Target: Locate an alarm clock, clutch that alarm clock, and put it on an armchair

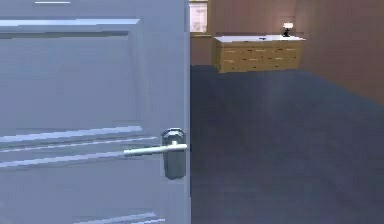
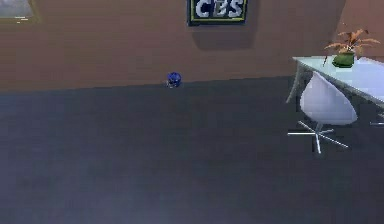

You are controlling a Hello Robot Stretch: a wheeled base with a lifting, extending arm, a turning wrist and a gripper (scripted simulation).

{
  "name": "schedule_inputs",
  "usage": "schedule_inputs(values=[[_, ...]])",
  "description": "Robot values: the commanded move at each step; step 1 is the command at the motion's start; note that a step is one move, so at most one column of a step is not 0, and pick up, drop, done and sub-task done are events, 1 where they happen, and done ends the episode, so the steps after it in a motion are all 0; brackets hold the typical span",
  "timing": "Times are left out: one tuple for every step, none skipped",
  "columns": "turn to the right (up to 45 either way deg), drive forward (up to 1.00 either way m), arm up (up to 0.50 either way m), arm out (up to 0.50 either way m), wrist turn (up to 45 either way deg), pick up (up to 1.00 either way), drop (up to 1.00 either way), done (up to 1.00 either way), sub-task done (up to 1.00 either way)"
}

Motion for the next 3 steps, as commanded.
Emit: schedule_inputs(values=[[45.0, 0.0, 0.0, 0.0, 0.0, 0.0, 0.0, 0.0, 0.0], [6.0, 0.0, 0.0, 0.0, 0.0, 0.0, 0.0, 0.0, 0.0], [0.0, 0.75, 0.0, 0.0, 0.0, 0.0, 0.0, 0.0, 0.0]])
